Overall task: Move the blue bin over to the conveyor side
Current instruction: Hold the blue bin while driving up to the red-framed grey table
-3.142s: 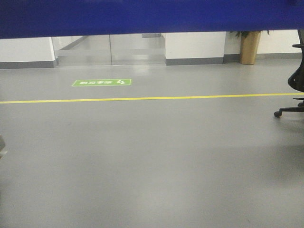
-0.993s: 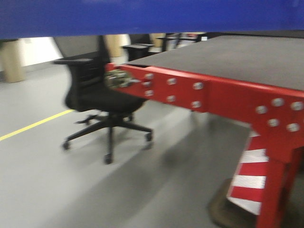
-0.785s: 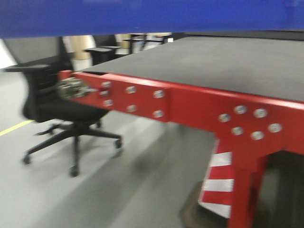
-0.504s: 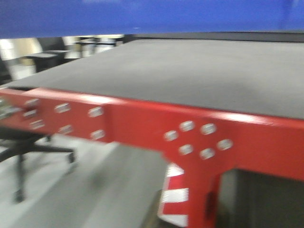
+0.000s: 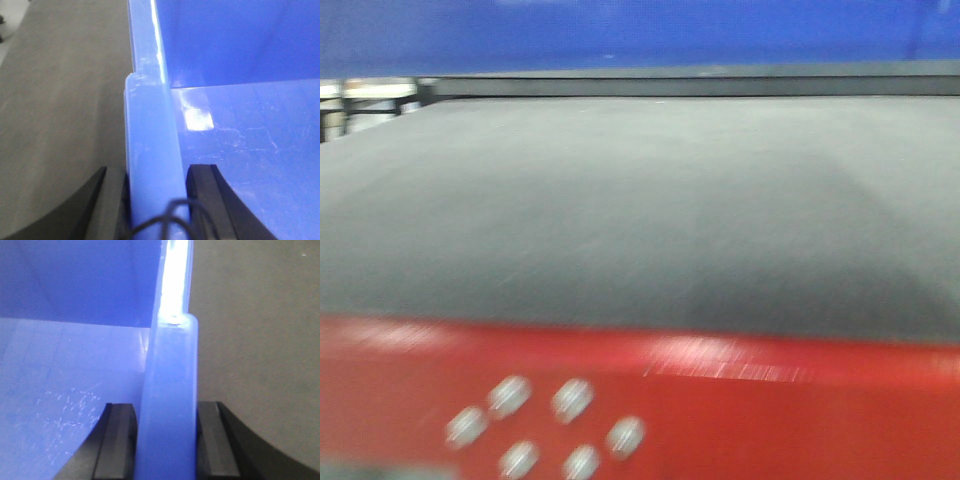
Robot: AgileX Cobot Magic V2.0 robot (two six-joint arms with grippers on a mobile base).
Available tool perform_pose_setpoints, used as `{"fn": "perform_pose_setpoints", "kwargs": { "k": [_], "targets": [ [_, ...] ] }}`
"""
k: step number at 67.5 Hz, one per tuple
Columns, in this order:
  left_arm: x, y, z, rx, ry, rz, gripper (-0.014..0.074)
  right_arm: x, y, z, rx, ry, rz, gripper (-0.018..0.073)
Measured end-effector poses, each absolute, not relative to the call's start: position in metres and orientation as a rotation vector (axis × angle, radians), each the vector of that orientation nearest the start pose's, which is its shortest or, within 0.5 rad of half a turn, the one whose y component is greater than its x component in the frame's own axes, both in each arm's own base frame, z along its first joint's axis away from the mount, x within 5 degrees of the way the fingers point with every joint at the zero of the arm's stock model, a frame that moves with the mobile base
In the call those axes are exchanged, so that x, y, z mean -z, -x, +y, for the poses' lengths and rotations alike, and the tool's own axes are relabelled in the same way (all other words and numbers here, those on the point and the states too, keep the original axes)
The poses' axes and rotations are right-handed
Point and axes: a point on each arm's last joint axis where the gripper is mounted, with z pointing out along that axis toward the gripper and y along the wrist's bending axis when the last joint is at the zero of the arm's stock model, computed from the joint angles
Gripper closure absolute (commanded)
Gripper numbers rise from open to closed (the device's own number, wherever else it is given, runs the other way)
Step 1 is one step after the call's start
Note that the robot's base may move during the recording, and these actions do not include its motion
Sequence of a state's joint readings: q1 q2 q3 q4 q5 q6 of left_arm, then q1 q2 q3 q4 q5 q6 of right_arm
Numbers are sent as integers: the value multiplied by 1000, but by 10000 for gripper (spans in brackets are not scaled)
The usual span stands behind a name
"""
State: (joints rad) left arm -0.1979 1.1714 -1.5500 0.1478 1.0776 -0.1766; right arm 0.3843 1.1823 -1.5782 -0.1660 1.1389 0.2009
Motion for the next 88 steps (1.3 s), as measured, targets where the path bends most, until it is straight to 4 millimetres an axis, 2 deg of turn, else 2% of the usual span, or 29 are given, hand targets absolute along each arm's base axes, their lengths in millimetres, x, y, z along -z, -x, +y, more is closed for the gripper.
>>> {"fn": "perform_pose_setpoints", "kwargs": {
  "k": [88],
  "targets": [
    [-479,-212,-31,32,-26,2172,612,-480,-202,67,-118,198,2206,631]
  ]
}}
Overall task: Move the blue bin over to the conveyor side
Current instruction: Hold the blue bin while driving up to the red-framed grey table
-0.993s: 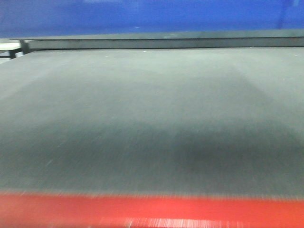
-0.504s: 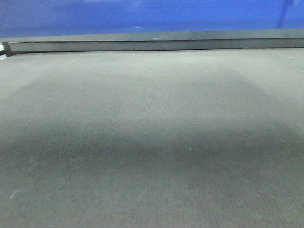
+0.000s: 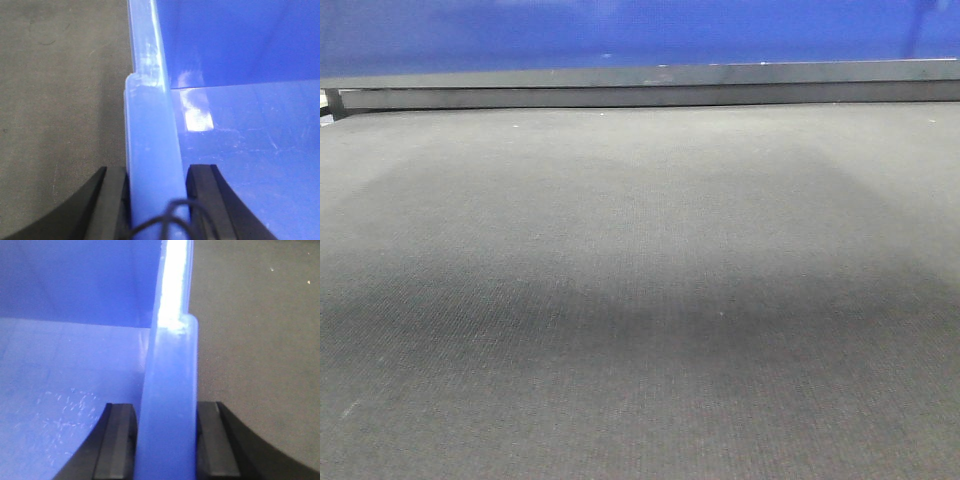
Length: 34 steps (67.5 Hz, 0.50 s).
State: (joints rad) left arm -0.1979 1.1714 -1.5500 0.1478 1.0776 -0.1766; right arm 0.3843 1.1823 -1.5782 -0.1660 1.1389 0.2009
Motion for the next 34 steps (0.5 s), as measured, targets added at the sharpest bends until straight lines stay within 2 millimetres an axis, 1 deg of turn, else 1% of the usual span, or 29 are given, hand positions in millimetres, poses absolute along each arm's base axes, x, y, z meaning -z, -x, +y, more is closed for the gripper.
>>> {"fn": "perform_pose_setpoints", "kwargs": {
  "k": [34],
  "targets": [
    [-479,-212,-31,32,-26,2172,612,-480,-202,67,-118,198,2206,631]
  ]
}}
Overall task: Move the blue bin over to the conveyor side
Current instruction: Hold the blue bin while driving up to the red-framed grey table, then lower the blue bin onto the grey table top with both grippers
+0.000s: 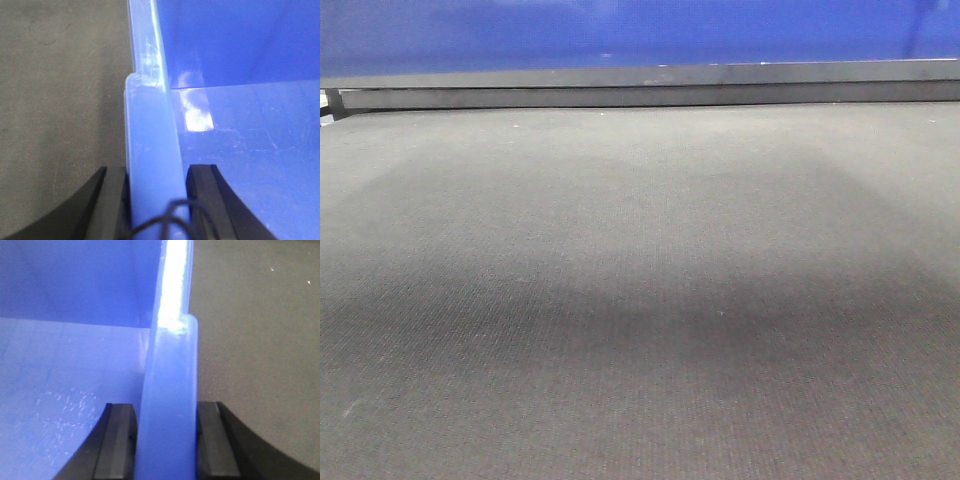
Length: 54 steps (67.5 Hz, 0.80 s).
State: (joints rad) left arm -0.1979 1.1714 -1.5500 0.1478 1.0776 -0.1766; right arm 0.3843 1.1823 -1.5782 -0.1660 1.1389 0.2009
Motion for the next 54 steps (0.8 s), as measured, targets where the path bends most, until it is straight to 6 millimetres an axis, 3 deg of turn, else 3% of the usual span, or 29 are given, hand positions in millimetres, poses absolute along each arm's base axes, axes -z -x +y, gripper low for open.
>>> {"fn": "perform_pose_setpoints", "kwargs": {
  "k": [35,43,54],
  "targets": [
    [-478,-216,-31,34,-28,2163,612,-479,-204,68,-116,199,2213,631],
    [-468,-234,-34,17,-34,2204,612,-471,-217,72,-88,206,2246,631],
    [-435,-279,-42,-36,-55,2309,612,-445,-252,78,-26,202,2346,631]
  ]
}}
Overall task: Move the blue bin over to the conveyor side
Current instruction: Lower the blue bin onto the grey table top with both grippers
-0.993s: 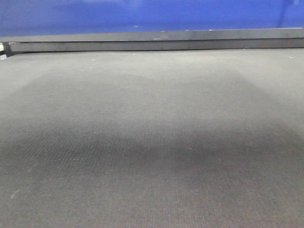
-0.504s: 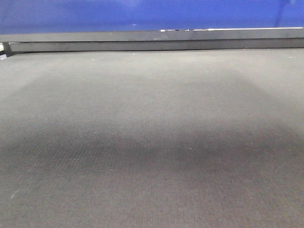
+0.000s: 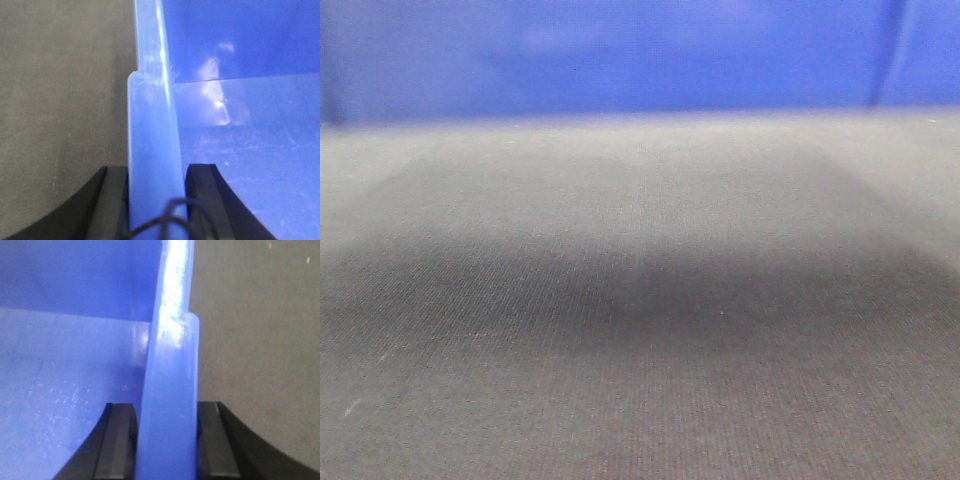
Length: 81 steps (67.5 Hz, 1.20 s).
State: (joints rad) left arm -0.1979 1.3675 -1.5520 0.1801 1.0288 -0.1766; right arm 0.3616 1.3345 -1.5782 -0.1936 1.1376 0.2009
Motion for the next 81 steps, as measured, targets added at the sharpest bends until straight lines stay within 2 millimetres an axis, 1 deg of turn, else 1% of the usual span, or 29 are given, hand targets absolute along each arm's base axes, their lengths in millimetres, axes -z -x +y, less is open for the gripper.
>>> {"fn": "perform_pose_setpoints", "kwargs": {
  "k": [9,16,25,33,35,38,42,47,48,53,55,58,60,65,72,77,81],
  "targets": [
    [-410,-313,-46,-43,-65,2326,612,-418,-283,81,14,187,2429,631],
    [-395,-335,-46,-47,-69,2319,612,-400,-307,84,20,180,2446,631],
    [-373,-355,-43,-67,-64,2354,612,-379,-336,91,12,191,2417,631],
    [-355,-369,-42,-91,-70,2394,611,-361,-352,95,21,202,2433,620],
    [-351,-371,-43,-92,-72,2402,605,-357,-355,96,22,205,2439,606],
    [-347,-373,-43,-94,-73,2413,576,-353,-358,96,27,204,2451,557],
    [-344,-375,-43,-96,-74,2422,504,-349,-360,97,30,205,2462,459],
    [-343,-376,-43,-97,-74,2427,356,-349,-360,96,30,203,2462,288],
    [-343,-376,-43,-97,-74,2427,326,-349,-360,96,30,203,2462,230],
    [-343,-376,-46,-68,-67,2420,169,-349,-360,99,7,203,2456,43],
    [-343,-376,-47,-54,-66,2417,90,-349,-360,101,-12,202,2452,-22],
    [-346,-377,-51,-22,-63,2396,0,-350,-360,104,-34,203,2443,-9],
    [-348,-378,-53,-7,-64,2372,-31,-350,-360,106,-46,206,2434,-9],
    [-355,-376,-58,24,-68,2339,9,-359,-358,110,-79,212,2386,-9],
    [-364,-371,-57,31,-66,2315,13,-371,-351,109,-95,211,2346,-9],
    [-374,-363,-56,32,-64,2298,13,-384,-343,106,-104,205,2311,-5],
    [-383,-355,-54,34,-61,2285,15,-399,-332,102,-114,199,2272,32]
  ]
}}
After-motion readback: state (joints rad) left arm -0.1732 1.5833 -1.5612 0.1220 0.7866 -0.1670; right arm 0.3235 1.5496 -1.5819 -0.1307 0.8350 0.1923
